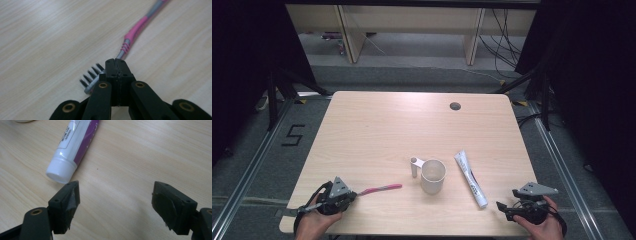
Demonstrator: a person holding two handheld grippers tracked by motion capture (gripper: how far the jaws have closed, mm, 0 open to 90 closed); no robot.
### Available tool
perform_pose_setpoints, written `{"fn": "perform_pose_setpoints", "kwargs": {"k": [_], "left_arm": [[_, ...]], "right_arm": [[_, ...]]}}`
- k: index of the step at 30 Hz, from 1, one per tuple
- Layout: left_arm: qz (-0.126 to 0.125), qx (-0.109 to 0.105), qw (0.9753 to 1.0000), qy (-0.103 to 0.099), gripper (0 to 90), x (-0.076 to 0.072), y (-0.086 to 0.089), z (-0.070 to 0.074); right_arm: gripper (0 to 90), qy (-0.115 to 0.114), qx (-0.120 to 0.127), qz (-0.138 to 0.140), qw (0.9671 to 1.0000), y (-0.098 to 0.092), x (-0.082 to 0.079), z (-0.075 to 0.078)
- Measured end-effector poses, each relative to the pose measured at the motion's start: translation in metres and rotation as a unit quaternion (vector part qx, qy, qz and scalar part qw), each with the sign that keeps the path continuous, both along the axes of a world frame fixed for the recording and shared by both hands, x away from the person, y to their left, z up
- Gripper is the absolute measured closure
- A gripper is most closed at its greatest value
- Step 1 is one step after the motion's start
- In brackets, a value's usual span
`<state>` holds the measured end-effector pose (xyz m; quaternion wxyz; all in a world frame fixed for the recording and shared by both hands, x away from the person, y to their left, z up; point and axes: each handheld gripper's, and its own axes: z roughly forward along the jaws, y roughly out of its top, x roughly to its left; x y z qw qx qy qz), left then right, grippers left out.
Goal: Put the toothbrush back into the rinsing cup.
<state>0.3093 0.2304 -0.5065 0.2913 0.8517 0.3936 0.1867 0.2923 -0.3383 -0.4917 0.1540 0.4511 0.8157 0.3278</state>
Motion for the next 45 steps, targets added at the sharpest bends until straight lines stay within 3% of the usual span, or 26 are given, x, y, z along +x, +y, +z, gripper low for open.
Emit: {"fn": "perform_pose_setpoints", "kwargs": {"k": [2, 3, 8, 10, 14, 16, 19, 31, 33, 37, 39, 41, 45], "left_arm": [[0.000, 0.004, 1.0000, 0.001, 89.1, 0.005, 0.000, 0.001], [-0.002, 0.013, 0.9999, 0.002, 89.0, 0.008, 0.000, 0.003], [0.003, 0.011, 0.9999, -0.001, 88.8, 0.022, -0.005, 0.005], [0.003, 0.020, 0.9998, -0.001, 88.6, 0.028, -0.007, 0.005], [0.003, 0.022, 0.9997, 0.003, 88.1, 0.039, -0.011, 0.004], [-0.003, 0.041, 0.9991, 0.011, 87.9, 0.044, -0.010, 0.006], [0.007, 0.038, 0.9991, 0.015, 87.7, 0.052, -0.012, 0.004], [0.015, 0.040, 0.9989, 0.019, 87.0, 0.076, -0.020, 0.005], [0.017, 0.038, 0.9990, 0.019, 86.9, 0.080, -0.024, 0.005], [0.019, 0.043, 0.9987, 0.020, 86.8, 0.090, -0.031, 0.005], [0.017, 0.045, 0.9987, 0.019, 86.8, 0.094, -0.036, 0.006], [0.017, 0.046, 0.9986, 0.020, 86.8, 0.097, -0.041, 0.006], [0.011, 0.048, 0.9987, 0.016, 86.7, 0.104, -0.053, 0.007]], "right_arm": [[23.5, 0.000, -0.002, 0.001, 1.0000, 0.000, 0.000, 0.000], [23.5, 0.012, 0.005, -0.010, 0.9999, 0.002, -0.002, 0.000], [23.5, -0.008, -0.005, 0.001, 1.0000, 0.001, 0.000, -0.002], [23.5, 0.005, -0.003, -0.008, 1.0000, 0.002, -0.002, -0.001], [23.5, 0.004, -0.001, -0.004, 1.0000, 0.002, -0.001, -0.001], [23.5, 0.008, -0.003, -0.007, 0.9999, 0.002, -0.002, 0.000], [23.6, -0.010, -0.004, 0.005, 0.9999, 0.001, 0.000, -0.002], [23.6, 0.009, 0.003, -0.007, 0.9999, 0.003, -0.001, 0.000], [23.5, -0.001, -0.002, 0.002, 1.0000, 0.002, 0.000, -0.001], [23.6, 0.013, 0.000, -0.007, 0.9999, 0.003, -0.002, 0.000], [23.6, 0.003, -0.005, -0.001, 1.0000, 0.002, -0.001, -0.001], [23.6, 0.012, -0.001, -0.006, 0.9999, 0.003, -0.002, 0.000], [23.6, 0.004, -0.004, 0.000, 1.0000, 0.002, -0.001, -0.001]]}}
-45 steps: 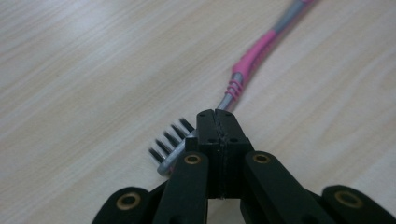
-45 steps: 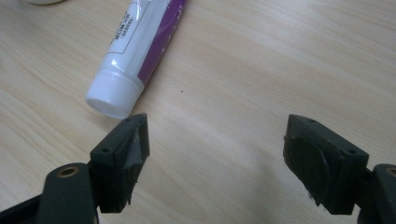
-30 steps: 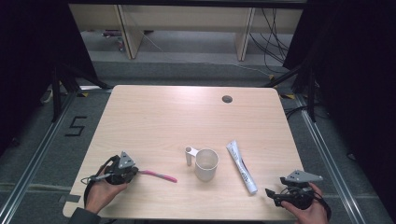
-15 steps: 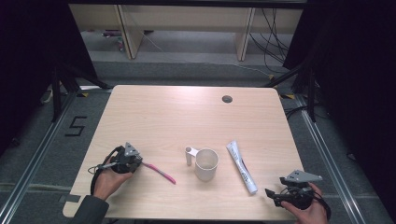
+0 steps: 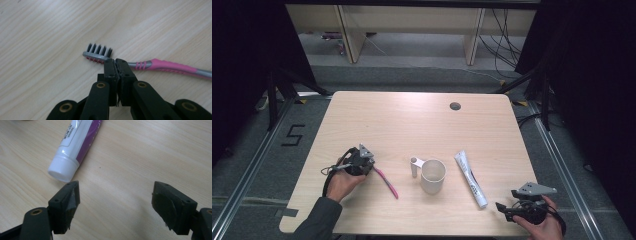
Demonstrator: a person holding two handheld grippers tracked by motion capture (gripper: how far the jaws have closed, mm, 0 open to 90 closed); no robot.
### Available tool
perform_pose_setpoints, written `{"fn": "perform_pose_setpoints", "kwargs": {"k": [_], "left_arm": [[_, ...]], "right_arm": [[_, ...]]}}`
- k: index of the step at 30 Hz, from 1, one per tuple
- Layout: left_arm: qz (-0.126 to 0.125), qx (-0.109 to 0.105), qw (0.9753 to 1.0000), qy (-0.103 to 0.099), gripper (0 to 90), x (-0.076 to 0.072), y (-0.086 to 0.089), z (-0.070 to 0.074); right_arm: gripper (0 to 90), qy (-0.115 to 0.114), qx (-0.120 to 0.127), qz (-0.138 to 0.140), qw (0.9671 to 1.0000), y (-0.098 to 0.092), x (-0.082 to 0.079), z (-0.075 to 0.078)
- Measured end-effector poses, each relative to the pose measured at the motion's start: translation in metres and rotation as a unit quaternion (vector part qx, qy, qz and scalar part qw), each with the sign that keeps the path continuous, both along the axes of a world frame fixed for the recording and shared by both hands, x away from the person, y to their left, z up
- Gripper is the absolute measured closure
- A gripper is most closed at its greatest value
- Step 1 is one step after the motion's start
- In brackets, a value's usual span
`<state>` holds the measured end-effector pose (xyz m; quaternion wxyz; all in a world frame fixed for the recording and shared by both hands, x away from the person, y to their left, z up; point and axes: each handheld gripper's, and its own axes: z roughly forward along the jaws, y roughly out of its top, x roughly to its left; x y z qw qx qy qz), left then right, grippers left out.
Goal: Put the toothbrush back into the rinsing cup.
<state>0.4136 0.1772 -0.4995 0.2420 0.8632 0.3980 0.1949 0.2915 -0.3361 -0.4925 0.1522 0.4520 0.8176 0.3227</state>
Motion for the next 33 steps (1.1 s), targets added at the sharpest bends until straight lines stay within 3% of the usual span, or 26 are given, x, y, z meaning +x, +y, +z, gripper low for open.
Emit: {"fn": "perform_pose_setpoints", "kwargs": {"k": [20, 21, 23, 29, 30, 33], "left_arm": [[-0.030, 0.007, 0.9995, 0.010, 85.2, 0.018, -0.044, 0.003], [-0.030, 0.007, 0.9995, 0.011, 84.2, 0.018, -0.044, 0.004], [-0.024, 0.004, 0.9996, 0.012, 81.0, 0.017, -0.043, 0.008], [0.004, -0.023, 0.9984, 0.051, 61.9, 0.011, -0.039, 0.022], [0.005, -0.026, 0.9980, 0.057, 58.4, 0.011, -0.040, 0.023], [-0.002, -0.030, 0.9968, 0.074, 51.1, 0.008, -0.041, 0.026]], "right_arm": [[23.6, 0.002, -0.005, 0.005, 1.0000, -0.001, 0.000, 0.000], [23.6, -0.008, -0.007, 0.012, 0.9999, -0.002, 0.002, -0.001], [23.7, 0.000, -0.004, 0.007, 1.0000, -0.001, 0.001, 0.000], [23.7, 0.002, -0.005, 0.005, 1.0000, 0.000, 0.000, 0.000], [23.7, 0.003, 0.002, -0.005, 1.0000, 0.002, -0.001, 0.000], [23.7, 0.004, 0.002, -0.002, 1.0000, 0.001, -0.001, -0.001]]}}
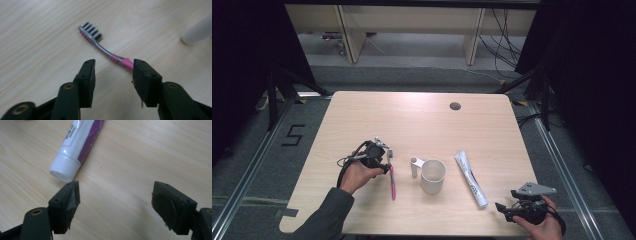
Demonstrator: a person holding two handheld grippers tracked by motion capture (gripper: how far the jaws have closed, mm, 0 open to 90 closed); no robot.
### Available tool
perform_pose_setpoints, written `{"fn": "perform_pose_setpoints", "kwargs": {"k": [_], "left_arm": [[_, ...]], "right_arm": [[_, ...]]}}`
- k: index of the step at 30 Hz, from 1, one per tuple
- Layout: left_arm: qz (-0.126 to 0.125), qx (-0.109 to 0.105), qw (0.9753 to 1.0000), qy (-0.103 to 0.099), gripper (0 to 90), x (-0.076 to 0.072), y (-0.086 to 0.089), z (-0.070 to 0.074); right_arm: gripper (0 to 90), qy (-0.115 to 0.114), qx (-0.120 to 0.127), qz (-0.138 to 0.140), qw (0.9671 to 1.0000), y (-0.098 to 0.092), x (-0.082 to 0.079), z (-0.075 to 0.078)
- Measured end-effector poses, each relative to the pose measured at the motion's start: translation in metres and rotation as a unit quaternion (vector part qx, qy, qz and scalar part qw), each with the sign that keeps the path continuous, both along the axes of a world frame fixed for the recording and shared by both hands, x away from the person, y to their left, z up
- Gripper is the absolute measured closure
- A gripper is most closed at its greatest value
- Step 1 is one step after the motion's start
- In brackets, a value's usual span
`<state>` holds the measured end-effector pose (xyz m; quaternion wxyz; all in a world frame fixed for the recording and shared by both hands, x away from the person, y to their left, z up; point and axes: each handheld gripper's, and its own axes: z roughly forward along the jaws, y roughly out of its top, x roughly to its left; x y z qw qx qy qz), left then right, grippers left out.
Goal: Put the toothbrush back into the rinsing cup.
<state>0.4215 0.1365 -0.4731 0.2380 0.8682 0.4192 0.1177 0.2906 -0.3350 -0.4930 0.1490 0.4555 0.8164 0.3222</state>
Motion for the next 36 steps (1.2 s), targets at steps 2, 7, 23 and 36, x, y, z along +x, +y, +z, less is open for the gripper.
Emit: {"fn": "perform_pose_setpoints", "kwargs": {"k": [2, 7, 23, 36], "left_arm": [[-0.003, -0.008, 0.9999, 0.009, 49.8, -0.002, -0.002, 0.001], [-0.021, -0.010, 0.9993, 0.030, 45.7, -0.010, -0.009, 0.000], [-0.019, 0.006, 0.9987, 0.048, 43.7, -0.004, -0.025, -0.010], [-0.027, 0.035, 0.9972, 0.060, 57.3, 0.003, -0.020, -0.013]], "right_arm": [[23.7, 0.000, 0.000, 0.000, 1.0000, 0.000, 0.000, 0.000], [23.7, -0.012, -0.007, 0.013, 0.9998, -0.001, 0.002, 0.000], [23.7, 0.002, 0.000, 0.007, 1.0000, 0.001, 0.000, 0.001], [23.9, -0.008, -0.001, 0.014, 0.9999, 0.001, 0.001, 0.000]]}}
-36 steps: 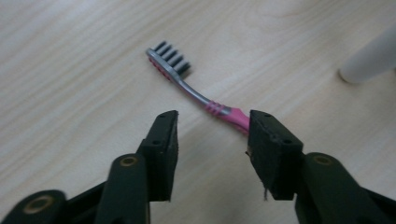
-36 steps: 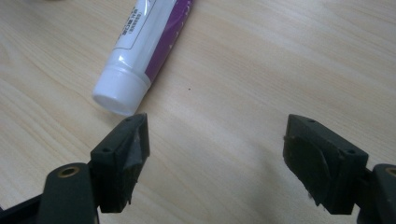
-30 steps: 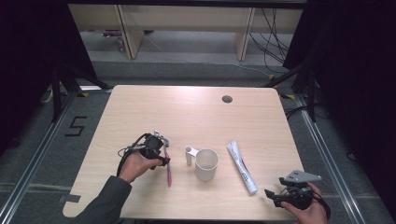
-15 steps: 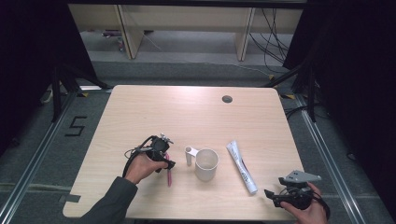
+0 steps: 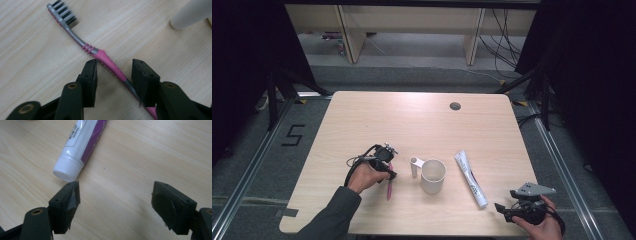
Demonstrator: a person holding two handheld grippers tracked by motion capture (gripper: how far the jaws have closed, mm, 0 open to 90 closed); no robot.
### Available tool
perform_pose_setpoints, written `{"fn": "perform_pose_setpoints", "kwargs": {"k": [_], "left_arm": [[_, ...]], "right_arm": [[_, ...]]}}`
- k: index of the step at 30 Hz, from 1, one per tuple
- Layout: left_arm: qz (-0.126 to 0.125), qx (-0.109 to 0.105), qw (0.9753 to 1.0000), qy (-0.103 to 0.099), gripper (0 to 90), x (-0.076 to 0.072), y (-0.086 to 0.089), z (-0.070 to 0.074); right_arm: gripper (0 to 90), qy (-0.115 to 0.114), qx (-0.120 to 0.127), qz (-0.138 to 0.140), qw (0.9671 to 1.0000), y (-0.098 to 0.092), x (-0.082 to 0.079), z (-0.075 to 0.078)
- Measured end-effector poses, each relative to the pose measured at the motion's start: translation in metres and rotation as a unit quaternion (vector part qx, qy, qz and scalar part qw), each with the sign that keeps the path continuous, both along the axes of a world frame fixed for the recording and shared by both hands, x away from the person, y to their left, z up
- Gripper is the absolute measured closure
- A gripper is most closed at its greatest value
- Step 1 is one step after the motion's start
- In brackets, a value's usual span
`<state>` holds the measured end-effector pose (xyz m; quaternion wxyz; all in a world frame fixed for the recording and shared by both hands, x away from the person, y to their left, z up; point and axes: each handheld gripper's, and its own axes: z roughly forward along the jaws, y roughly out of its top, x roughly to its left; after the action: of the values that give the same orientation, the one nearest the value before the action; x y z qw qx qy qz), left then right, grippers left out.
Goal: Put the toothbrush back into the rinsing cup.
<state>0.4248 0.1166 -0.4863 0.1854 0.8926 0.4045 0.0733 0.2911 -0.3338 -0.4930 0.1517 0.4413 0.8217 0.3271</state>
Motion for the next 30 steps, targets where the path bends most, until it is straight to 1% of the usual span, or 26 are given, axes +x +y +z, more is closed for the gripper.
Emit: {"fn": "perform_pose_setpoints", "kwargs": {"k": [3, 4, 5, 7, 8, 9, 10, 13, 14, 15, 16, 17, 18, 19, 20, 21, 22, 23, 24, 25, 26, 27, 29, 30], "left_arm": [[-0.005, 0.008, 0.9999, 0.010, 62.1, 0.001, 0.003, 0.001], [-0.003, 0.011, 0.9998, 0.014, 63.9, 0.001, 0.004, 0.002], [-0.007, 0.015, 0.9997, 0.019, 65.3, 0.002, 0.004, 0.002], [-0.011, 0.025, 0.9993, 0.026, 68.8, 0.003, 0.004, 0.004], [-0.009, 0.028, 0.9991, 0.029, 70.1, 0.003, 0.004, 0.004], [-0.014, 0.034, 0.9987, 0.035, 71.5, 0.004, 0.004, 0.004], [-0.016, 0.038, 0.9984, 0.037, 72.8, 0.005, 0.003, 0.005], [-0.019, 0.052, 0.9971, 0.052, 76.1, 0.007, 0.002, 0.006], [-0.017, 0.055, 0.9967, 0.058, 76.9, 0.008, 0.000, 0.006], [-0.021, 0.059, 0.9961, 0.062, 78.0, 0.009, 0.000, 0.006], [-0.027, 0.069, 0.9947, 0.071, 79.0, 0.011, -0.001, 0.007], [-0.017, 0.067, 0.9947, 0.077, 79.6, 0.011, -0.002, 0.006], [-0.030, 0.078, 0.9931, 0.082, 80.0, 0.014, -0.001, 0.007], [-0.016, 0.074, 0.9931, 0.089, 80.6, 0.014, -0.002, 0.007], [-0.018, 0.078, 0.9924, 0.093, 81.2, 0.015, -0.002, 0.007], [-0.020, 0.084, 0.9914, 0.099, 81.6, 0.016, -0.002, 0.007], [-0.019, 0.082, 0.9915, 0.099, 81.8, 0.017, -0.002, 0.006], [-0.021, 0.087, 0.9904, 0.106, 82.0, 0.018, -0.002, 0.007], [-0.022, 0.088, 0.9900, 0.108, 82.1, 0.019, -0.002, 0.007], [-0.017, 0.086, 0.9901, 0.109, 82.2, 0.019, -0.003, 0.007], [-0.022, 0.092, 0.9888, 0.115, 82.2, 0.020, -0.003, 0.007], [-0.016, 0.090, 0.9893, 0.114, 82.3, 0.020, -0.004, 0.006], [-0.012, 0.092, 0.9882, 0.122, 82.5, 0.021, -0.005, 0.007], [-0.013, 0.092, 0.9879, 0.124, 82.6, 0.021, -0.005, 0.007]], "right_arm": [[24.0, 0.003, 0.001, -0.001, 1.0000, 0.001, 0.000, 0.000], [24.0, -0.002, -0.001, 0.006, 1.0000, 0.000, 0.001, 0.000], [24.0, 0.014, 0.002, -0.005, 0.9999, 0.001, -0.001, 0.001], [24.0, 0.012, 0.003, -0.002, 0.9999, 0.001, -0.001, 0.000], [24.0, 0.010, 0.003, 0.001, 0.9999, 0.001, 0.000, 0.001], [24.1, 0.008, 0.002, 0.001, 1.0000, 0.001, 0.000, 0.001], [24.1, 0.012, 0.002, -0.003, 0.9999, 0.001, 0.000, 0.001], [24.1, 0.012, 0.002, -0.002, 0.9999, 0.001, 0.000, 0.001], [24.1, -0.001, -0.002, 0.008, 1.0000, 0.000, 0.001, -0.001], [24.1, -0.006, -0.002, 0.014, 0.9999, 0.000, 0.002, -0.001], [24.2, -0.006, 0.001, 0.014, 0.9999, 0.000, 0.002, -0.002], [24.2, 0.002, -0.001, 0.006, 1.0000, 0.000, 0.001, 0.000], [24.2, 0.002, -0.002, 0.005, 1.0000, 0.001, 0.001, 0.000], [24.2, -0.005, 0.001, 0.013, 0.9999, 0.000, 0.002, -0.001], [24.2, -0.008, -0.002, 0.018, 0.9998, 0.000, 0.002, -0.001], [24.2, -0.001, -0.001, 0.010, 0.9999, 0.000, 0.001, -0.001], [24.3, 0.009, -0.004, 0.005, 0.9999, 0.000, 0.000, 0.000], [24.3, 0.001, -0.004, 0.011, 0.9999, -0.001, 0.002, 0.000], [24.3, -0.007, -0.004, 0.019, 0.9998, -0.001, 0.003, -0.001], [24.3, 0.001, -0.005, 0.012, 0.9999, -0.001, 0.002, 0.000], [24.3, 0.007, 0.002, 0.003, 1.0000, 0.001, 0.000, -0.001], [24.3, 0.005, 0.000, 0.006, 1.0000, 0.001, 0.000, 0.000], [24.3, 0.014, 0.006, 0.001, 0.9999, 0.002, -0.001, 0.001], [24.3, 0.000, 0.003, 0.010, 0.9999, 0.002, 0.001, 0.000]]}}
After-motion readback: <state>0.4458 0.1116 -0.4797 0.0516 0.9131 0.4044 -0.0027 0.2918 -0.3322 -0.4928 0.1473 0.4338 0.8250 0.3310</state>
